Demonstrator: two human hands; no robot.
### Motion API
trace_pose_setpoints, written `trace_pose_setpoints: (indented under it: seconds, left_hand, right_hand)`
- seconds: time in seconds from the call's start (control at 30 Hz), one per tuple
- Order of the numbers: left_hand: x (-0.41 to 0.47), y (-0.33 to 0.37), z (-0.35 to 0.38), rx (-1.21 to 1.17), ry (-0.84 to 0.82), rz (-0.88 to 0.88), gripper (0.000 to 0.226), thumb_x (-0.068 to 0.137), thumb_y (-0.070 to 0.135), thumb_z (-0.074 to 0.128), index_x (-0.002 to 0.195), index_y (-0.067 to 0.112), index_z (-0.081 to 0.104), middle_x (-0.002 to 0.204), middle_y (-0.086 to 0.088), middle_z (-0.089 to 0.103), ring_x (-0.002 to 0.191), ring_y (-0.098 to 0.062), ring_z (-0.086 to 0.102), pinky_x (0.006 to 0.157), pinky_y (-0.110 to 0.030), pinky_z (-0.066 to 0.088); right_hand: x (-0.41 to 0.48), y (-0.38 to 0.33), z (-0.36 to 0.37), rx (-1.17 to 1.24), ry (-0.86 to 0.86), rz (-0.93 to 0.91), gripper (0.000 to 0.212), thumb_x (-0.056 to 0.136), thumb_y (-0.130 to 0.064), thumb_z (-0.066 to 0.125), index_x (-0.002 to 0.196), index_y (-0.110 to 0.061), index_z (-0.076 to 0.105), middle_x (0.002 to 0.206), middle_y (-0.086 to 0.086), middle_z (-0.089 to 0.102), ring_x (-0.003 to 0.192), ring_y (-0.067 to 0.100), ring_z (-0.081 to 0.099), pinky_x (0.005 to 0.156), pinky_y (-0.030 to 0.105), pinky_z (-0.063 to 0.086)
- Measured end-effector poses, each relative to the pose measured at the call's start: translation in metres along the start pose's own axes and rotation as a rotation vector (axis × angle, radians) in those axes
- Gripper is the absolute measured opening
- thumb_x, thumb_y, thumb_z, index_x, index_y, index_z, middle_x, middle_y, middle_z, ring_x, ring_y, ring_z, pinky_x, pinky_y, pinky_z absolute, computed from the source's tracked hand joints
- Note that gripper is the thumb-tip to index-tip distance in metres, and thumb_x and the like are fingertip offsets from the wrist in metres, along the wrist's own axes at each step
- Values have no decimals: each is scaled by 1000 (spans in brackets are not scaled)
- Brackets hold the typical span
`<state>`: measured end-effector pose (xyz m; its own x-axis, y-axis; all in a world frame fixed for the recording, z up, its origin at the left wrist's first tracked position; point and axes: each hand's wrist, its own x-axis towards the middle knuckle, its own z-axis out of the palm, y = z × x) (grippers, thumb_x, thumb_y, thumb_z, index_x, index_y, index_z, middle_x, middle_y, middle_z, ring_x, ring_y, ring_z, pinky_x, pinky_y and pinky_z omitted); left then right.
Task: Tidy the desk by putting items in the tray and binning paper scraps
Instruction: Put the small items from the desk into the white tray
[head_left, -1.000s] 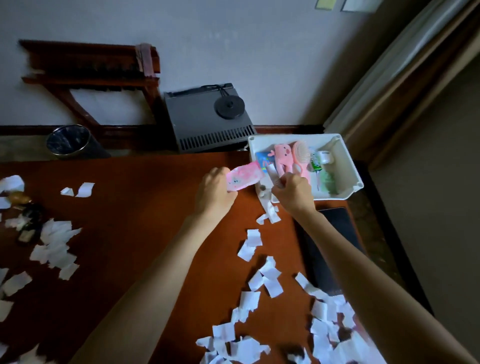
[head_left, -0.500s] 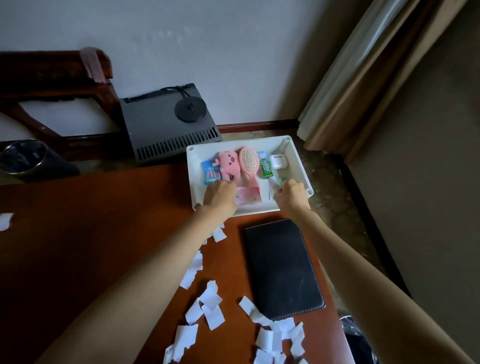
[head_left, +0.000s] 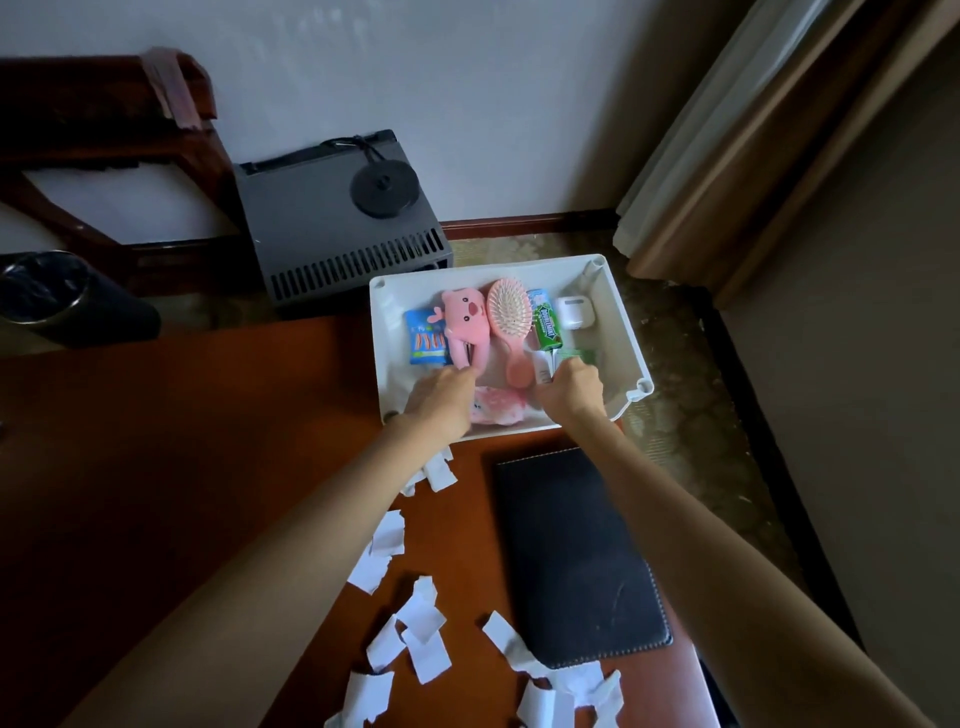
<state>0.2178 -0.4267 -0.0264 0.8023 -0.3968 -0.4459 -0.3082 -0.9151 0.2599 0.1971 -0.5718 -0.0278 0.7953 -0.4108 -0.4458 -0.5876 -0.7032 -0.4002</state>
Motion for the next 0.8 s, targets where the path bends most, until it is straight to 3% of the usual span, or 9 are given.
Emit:
trace_pose_setpoints:
  seconds: [0.2,0.33,0.5,0.63,0.8]
  left_hand:
    - [0,4,0,-189,-70,-44,44,83,10,65,123,1,47,120,-17,55,107,-30,57,79,-32,47]
    - [-3,7,-1,-227,-54,-79,30,94,11,51,118,-6,51,116,-24,57,105,-34,58,84,-38,49]
    - [-11,14,-4,-238,-71,-110,30,98,8,38,123,-4,48,124,-24,53,112,-33,56,89,-37,48]
    - [-21,16,-10,-249,-46,-108,43,96,3,37,140,4,37,137,-18,47,122,-30,50,96,-35,46]
    - [-55,14,-26,-237,111,-141,37,95,1,36,129,4,49,131,-16,51,117,-30,52,95,-38,44]
  right_hand:
    - [1,1,1,-53,-18,18,42,95,-24,49,121,9,48,125,26,52,117,41,53,96,38,43]
    - [2,1,1,-62,-3,-5,32,89,-11,54,115,8,53,119,26,56,111,40,56,91,38,46]
    - [-4,2,-1,-75,1,-26,33,94,-20,51,114,6,52,118,26,56,110,41,56,91,39,46]
    - [-17,1,-4,-148,4,-57,27,94,-13,49,114,5,50,118,24,58,111,40,56,90,39,46]
    - [-51,-10,-14,-299,36,-174,29,93,-6,41,121,3,47,122,22,56,114,38,55,91,39,46]
